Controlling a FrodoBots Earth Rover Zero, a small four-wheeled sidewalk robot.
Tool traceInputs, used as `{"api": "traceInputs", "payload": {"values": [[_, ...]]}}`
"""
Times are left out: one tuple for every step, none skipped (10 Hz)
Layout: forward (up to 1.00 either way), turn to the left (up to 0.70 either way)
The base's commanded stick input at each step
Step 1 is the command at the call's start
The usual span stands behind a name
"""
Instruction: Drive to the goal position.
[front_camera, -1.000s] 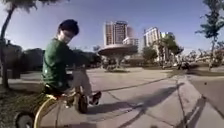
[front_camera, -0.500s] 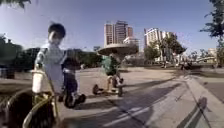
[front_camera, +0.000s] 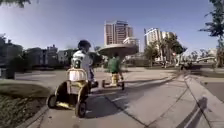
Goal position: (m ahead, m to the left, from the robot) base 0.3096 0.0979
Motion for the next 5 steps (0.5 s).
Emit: {"api": "traceInputs", "payload": {"values": [[0.07,0.01],[0.07,0.01],[0.07,0.01],[0.07,0.01],[0.07,0.01]]}}
